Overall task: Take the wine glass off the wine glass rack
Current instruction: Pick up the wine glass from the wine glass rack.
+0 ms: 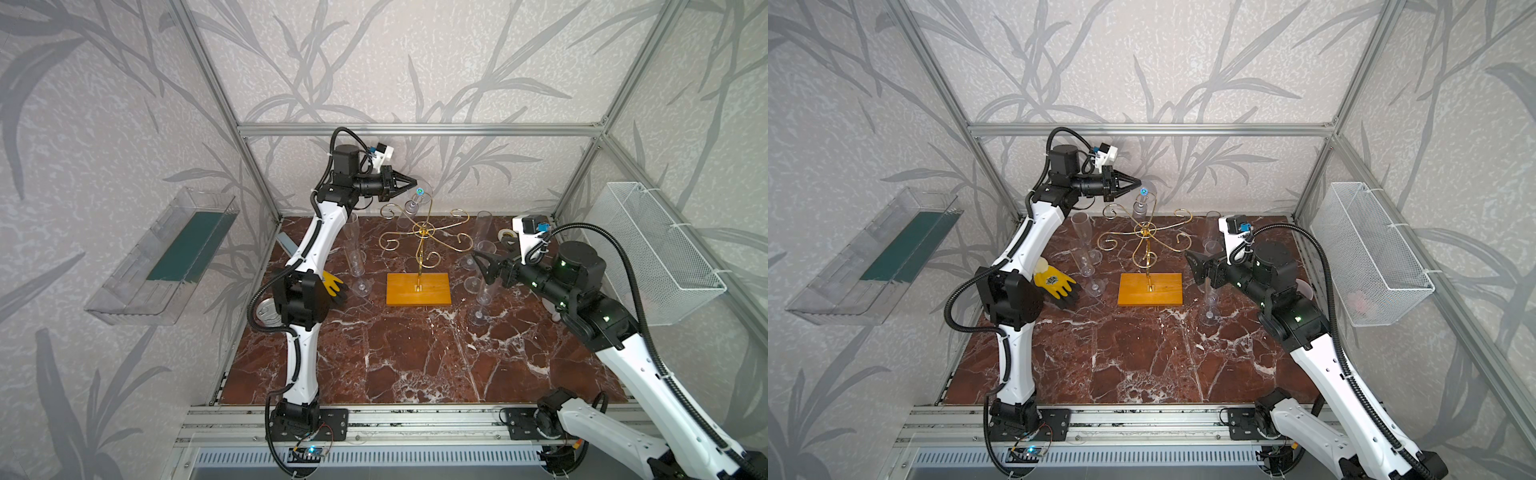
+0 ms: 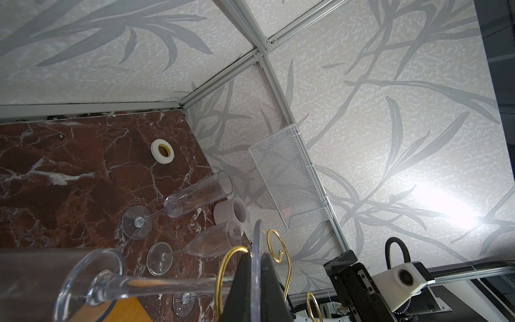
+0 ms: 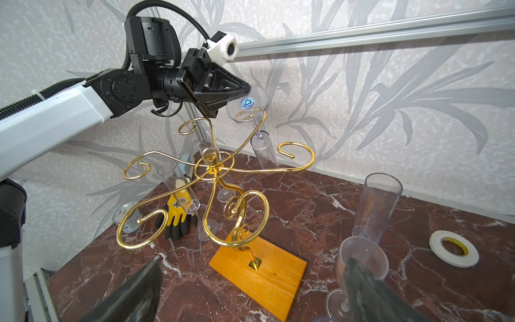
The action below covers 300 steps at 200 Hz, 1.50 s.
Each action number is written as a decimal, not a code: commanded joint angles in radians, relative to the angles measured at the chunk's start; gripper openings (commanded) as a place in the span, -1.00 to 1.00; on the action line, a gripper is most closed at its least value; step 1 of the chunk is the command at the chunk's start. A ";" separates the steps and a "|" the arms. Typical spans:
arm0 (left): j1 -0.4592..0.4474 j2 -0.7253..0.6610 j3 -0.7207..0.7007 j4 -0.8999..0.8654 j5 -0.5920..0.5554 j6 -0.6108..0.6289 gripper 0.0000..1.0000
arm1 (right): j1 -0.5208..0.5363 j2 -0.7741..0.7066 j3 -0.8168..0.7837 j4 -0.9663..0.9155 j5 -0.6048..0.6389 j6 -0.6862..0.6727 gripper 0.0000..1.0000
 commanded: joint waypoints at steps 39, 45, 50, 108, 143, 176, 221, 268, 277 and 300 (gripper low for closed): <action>-0.022 -0.066 0.008 0.061 0.000 -0.020 -1.00 | 0.005 -0.016 -0.016 0.001 0.003 0.016 0.98; -0.024 -0.063 0.010 0.064 -0.002 -0.022 -1.00 | 0.005 -0.017 -0.016 0.001 0.003 0.015 0.98; -0.025 -0.062 0.012 0.068 -0.002 -0.027 -1.00 | 0.005 -0.018 -0.017 0.001 0.003 0.015 0.98; -0.044 -0.070 0.015 0.067 0.010 -0.025 -1.00 | 0.005 -0.027 -0.018 -0.009 0.013 0.014 0.98; -0.047 -0.091 0.011 -0.011 0.027 0.043 -1.00 | 0.005 -0.031 -0.021 -0.012 0.013 0.017 0.98; -0.047 -0.122 0.003 -0.024 0.025 0.055 -1.00 | 0.005 -0.044 -0.026 -0.017 0.019 0.019 0.98; -0.045 -0.150 -0.023 -0.053 0.026 0.079 -1.00 | 0.005 -0.065 -0.026 -0.029 0.021 0.025 0.98; -0.037 -0.185 -0.048 -0.102 0.018 0.117 -1.00 | 0.005 -0.082 -0.032 -0.043 0.026 0.029 0.98; -0.035 -0.195 -0.059 -0.102 0.018 0.119 -1.00 | 0.005 -0.082 -0.034 -0.044 0.026 0.030 0.98; -0.030 -0.215 -0.085 -0.111 0.017 0.132 -1.00 | 0.005 -0.084 -0.037 -0.044 0.025 0.034 0.98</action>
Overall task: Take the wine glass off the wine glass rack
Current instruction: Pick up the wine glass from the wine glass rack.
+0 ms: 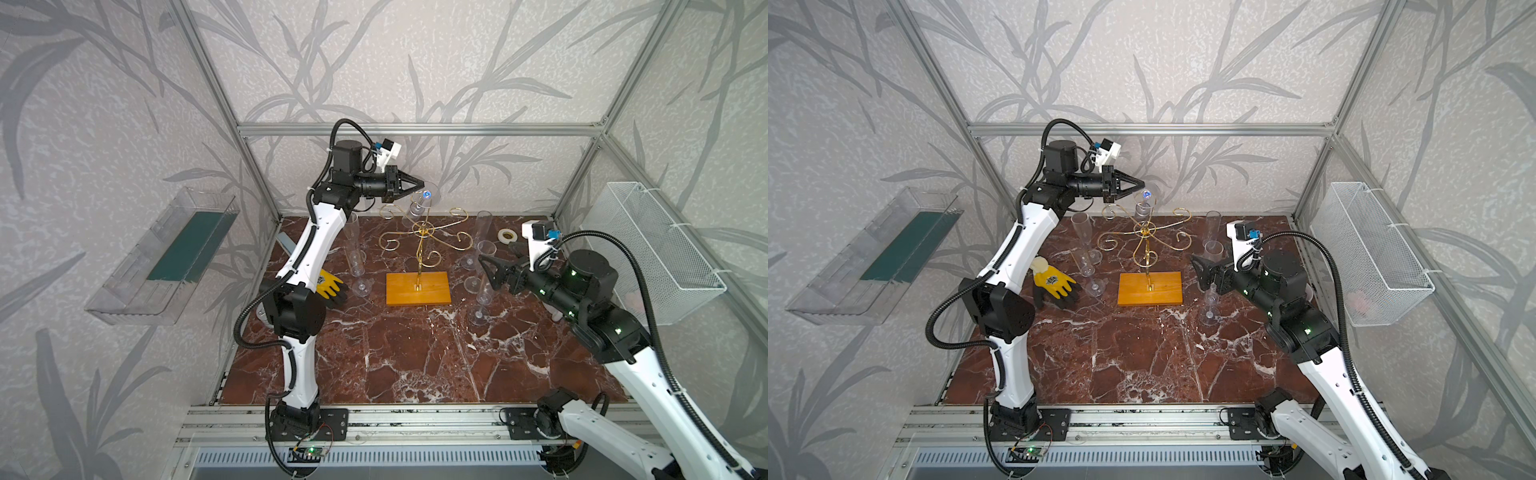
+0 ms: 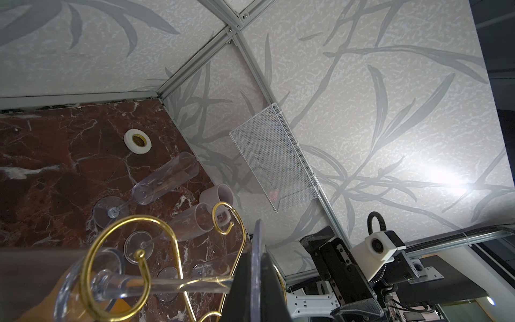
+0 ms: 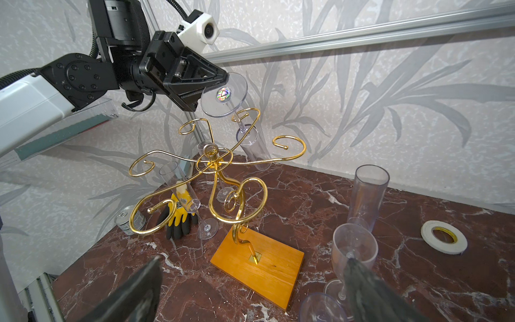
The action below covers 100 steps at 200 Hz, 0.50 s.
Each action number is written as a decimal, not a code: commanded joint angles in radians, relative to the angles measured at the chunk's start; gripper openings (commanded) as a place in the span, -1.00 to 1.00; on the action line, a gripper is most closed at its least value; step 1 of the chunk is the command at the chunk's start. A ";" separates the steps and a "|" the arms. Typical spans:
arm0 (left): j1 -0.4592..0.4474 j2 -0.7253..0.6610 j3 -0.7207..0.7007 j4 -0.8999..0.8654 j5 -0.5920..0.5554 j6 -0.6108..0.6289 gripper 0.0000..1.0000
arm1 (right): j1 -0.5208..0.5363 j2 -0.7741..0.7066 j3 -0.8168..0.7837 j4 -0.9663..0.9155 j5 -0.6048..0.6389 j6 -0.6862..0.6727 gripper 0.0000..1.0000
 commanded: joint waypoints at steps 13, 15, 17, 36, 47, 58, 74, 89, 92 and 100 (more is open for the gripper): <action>0.011 -0.072 -0.026 -0.012 0.006 0.042 -1.00 | 0.005 -0.011 -0.012 -0.002 0.006 0.013 0.98; 0.011 -0.073 -0.029 -0.013 0.006 0.042 -1.00 | 0.005 -0.011 -0.012 -0.002 0.006 0.013 0.98; 0.011 -0.074 -0.031 -0.011 0.005 0.043 -1.00 | 0.005 -0.011 -0.012 -0.002 0.006 0.013 0.98; 0.017 -0.084 -0.044 -0.009 0.004 0.043 -1.00 | 0.005 -0.012 -0.015 -0.003 0.004 0.017 0.98; 0.023 -0.091 -0.048 -0.007 0.002 0.044 -1.00 | 0.006 -0.014 -0.014 -0.004 0.004 0.017 0.98; 0.032 -0.102 -0.050 -0.009 -0.006 0.048 -1.00 | 0.005 -0.016 -0.015 -0.005 0.006 0.018 0.98; 0.047 -0.113 -0.058 -0.011 -0.016 0.050 -1.00 | 0.005 -0.017 -0.015 -0.006 0.007 0.018 0.98; 0.063 -0.125 -0.070 -0.004 -0.022 0.049 -1.00 | 0.005 -0.017 -0.011 -0.008 0.008 0.019 0.98; 0.065 -0.128 -0.071 -0.002 -0.023 0.048 -1.00 | 0.005 -0.017 -0.012 -0.008 0.007 0.017 0.98; 0.071 -0.134 -0.074 0.008 -0.027 0.047 -1.00 | 0.005 -0.017 -0.009 -0.008 0.007 0.019 0.98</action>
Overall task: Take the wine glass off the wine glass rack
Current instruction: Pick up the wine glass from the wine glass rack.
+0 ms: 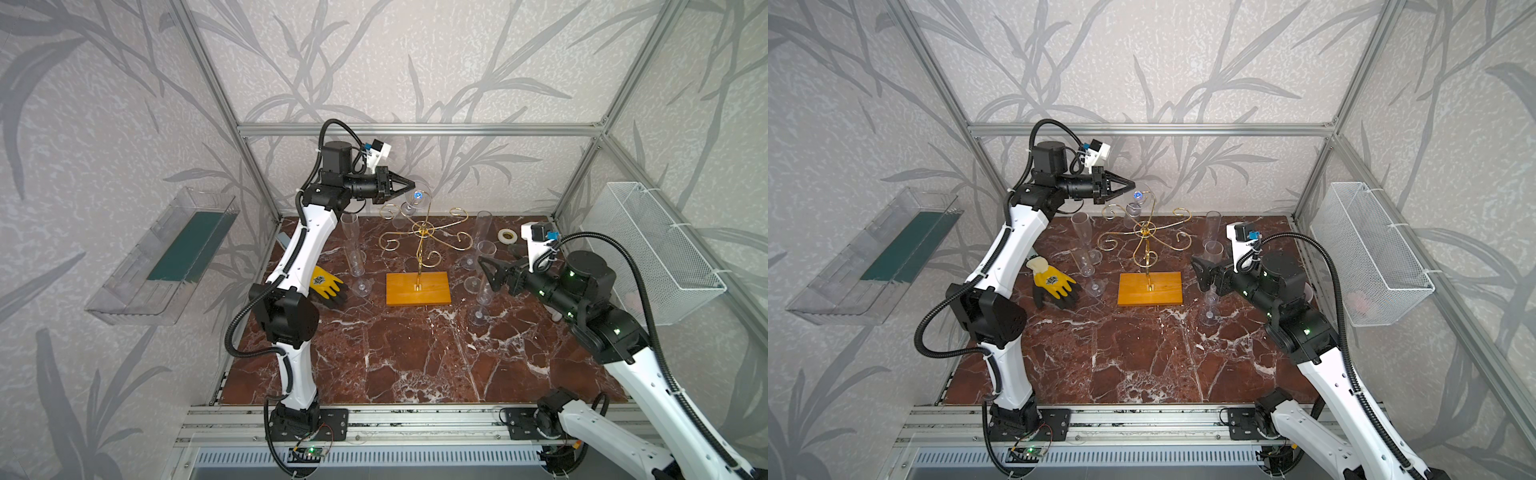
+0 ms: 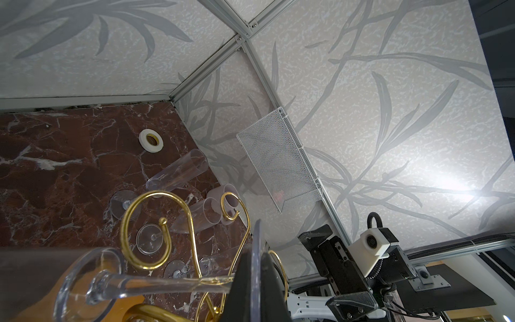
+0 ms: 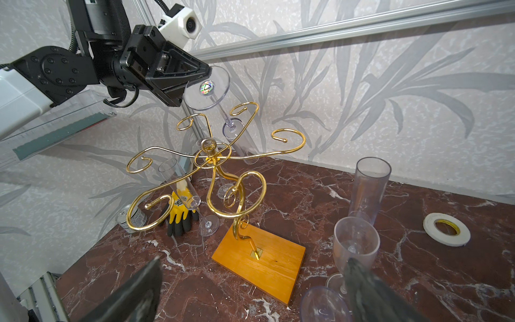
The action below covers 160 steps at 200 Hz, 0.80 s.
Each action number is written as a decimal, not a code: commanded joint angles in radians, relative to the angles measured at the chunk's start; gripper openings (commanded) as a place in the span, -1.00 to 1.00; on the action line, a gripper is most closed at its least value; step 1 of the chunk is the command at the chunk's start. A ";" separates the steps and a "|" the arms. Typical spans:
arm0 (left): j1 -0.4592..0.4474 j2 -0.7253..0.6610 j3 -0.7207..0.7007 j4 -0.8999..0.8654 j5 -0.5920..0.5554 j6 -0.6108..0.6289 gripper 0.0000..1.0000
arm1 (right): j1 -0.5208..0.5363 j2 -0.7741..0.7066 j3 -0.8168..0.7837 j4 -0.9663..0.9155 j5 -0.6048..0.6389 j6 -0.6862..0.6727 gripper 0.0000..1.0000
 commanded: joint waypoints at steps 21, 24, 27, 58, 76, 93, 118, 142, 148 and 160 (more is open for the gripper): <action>0.033 -0.074 0.004 0.050 -0.029 0.028 -1.00 | 0.005 -0.010 0.006 -0.001 0.004 0.003 0.98; 0.034 -0.076 0.007 0.051 -0.032 0.032 -1.00 | 0.005 -0.011 0.007 0.000 0.004 0.004 0.98; 0.035 -0.077 0.012 0.050 -0.035 0.037 -1.00 | 0.005 -0.011 0.007 0.000 0.003 0.004 0.98; 0.039 -0.093 0.056 -0.021 -0.103 0.136 -1.00 | 0.005 -0.015 0.019 -0.004 0.001 -0.001 0.98; 0.039 -0.115 0.066 -0.058 -0.137 0.205 -1.00 | 0.005 -0.015 0.028 -0.012 0.010 -0.001 0.98; 0.032 -0.157 0.027 -0.027 -0.176 0.240 -1.00 | 0.004 -0.011 0.040 -0.016 0.019 0.000 0.98; 0.008 -0.255 -0.097 0.115 -0.222 0.289 -1.00 | 0.005 0.002 0.060 -0.001 0.026 0.006 0.98; -0.049 -0.340 -0.146 0.040 -0.329 0.492 -1.00 | 0.005 0.017 0.092 0.010 0.048 0.019 0.98; -0.068 -0.361 -0.156 0.013 -0.365 0.555 -1.00 | 0.005 0.017 0.096 0.020 0.050 0.018 0.98; -0.120 -0.413 -0.194 -0.029 -0.458 0.679 -1.00 | 0.005 0.021 0.112 0.029 0.051 0.013 0.98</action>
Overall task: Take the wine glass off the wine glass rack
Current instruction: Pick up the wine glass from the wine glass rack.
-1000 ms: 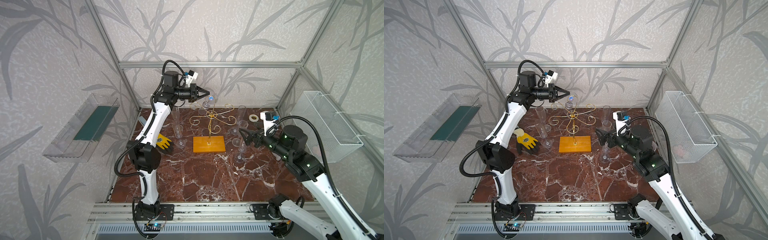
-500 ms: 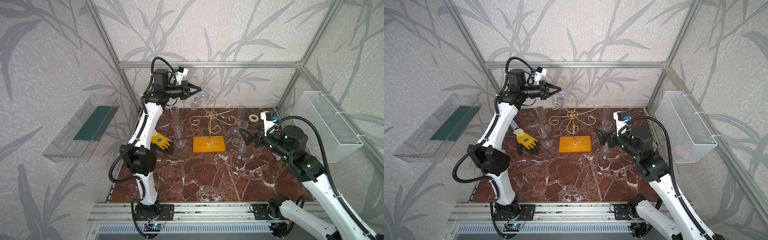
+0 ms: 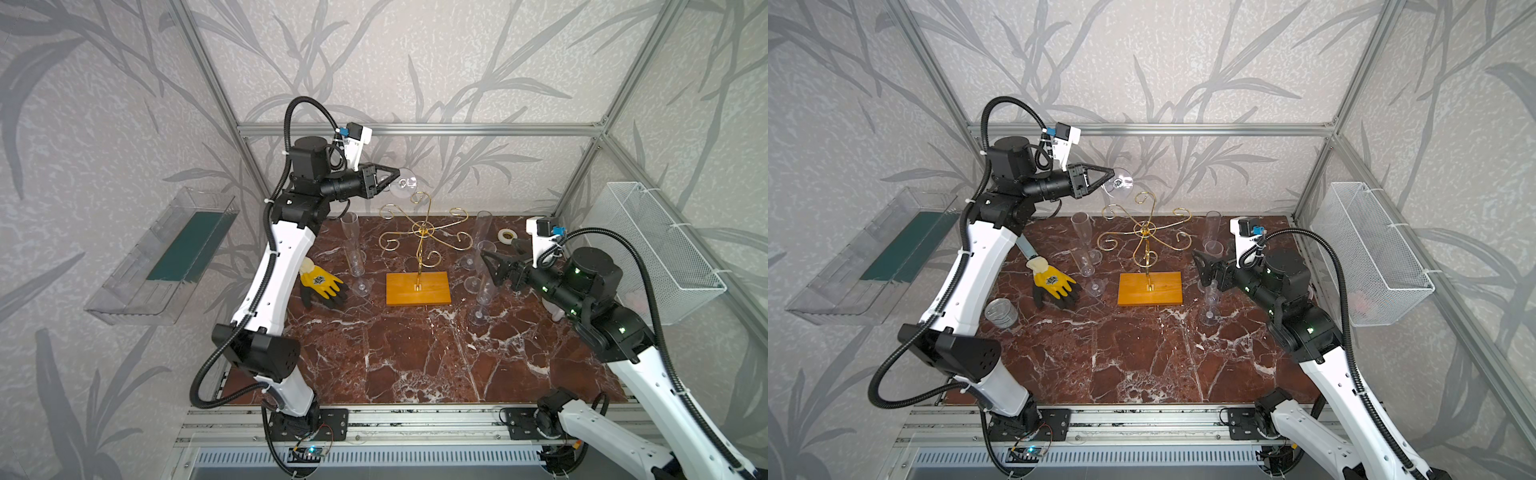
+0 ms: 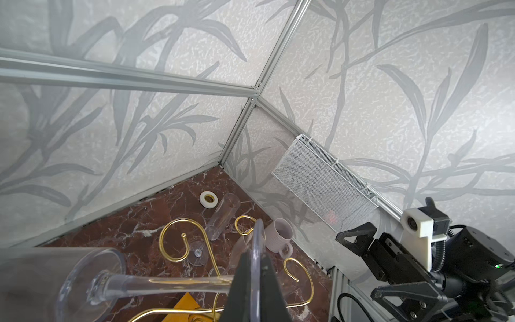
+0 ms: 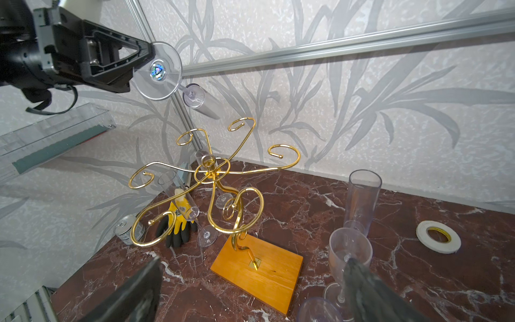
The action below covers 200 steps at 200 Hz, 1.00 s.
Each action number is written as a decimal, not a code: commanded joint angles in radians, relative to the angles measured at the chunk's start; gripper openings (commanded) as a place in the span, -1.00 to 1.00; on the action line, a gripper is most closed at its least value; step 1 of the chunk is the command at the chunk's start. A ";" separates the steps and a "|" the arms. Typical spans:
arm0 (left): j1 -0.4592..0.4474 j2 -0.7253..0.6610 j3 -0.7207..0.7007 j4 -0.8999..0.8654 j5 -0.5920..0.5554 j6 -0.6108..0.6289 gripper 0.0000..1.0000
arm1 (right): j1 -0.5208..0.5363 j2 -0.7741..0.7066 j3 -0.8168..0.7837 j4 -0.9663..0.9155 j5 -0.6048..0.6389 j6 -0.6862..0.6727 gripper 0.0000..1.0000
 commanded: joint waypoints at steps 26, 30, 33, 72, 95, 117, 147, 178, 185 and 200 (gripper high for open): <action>-0.184 -0.222 -0.172 -0.028 -0.343 0.482 -1.00 | 0.005 0.030 0.118 0.016 -0.010 -0.018 0.98; -0.199 -0.243 -0.200 -0.015 -0.368 0.506 -1.00 | 0.005 0.035 0.129 0.014 -0.014 -0.018 0.98; -0.210 -0.259 -0.221 -0.006 -0.387 0.526 -1.00 | 0.005 0.041 0.139 0.009 -0.014 -0.017 0.98; -0.408 -0.402 -0.415 0.005 -0.695 0.878 -1.00 | 0.005 0.112 0.281 -0.045 -0.079 0.009 0.99; -0.507 -0.473 -0.548 0.093 -0.799 1.023 -1.00 | 0.004 0.154 0.345 -0.065 -0.154 0.028 0.99; -0.629 -0.507 -0.636 0.173 -0.959 1.175 -1.00 | 0.006 0.175 0.348 -0.035 -0.230 0.076 0.95; -0.769 -0.529 -0.755 0.318 -1.099 1.407 -1.00 | 0.022 0.217 0.367 -0.041 -0.326 0.075 0.82; -0.850 -0.551 -0.857 0.476 -1.159 1.578 -1.00 | 0.089 0.245 0.370 -0.090 -0.333 0.001 0.75; -0.863 -0.556 -0.874 0.501 -1.167 1.606 -1.00 | 0.101 0.247 0.365 -0.095 -0.336 -0.009 0.74; -0.888 -0.559 -0.901 0.542 -1.185 1.655 -1.00 | 0.123 0.258 0.356 -0.099 -0.342 -0.031 0.71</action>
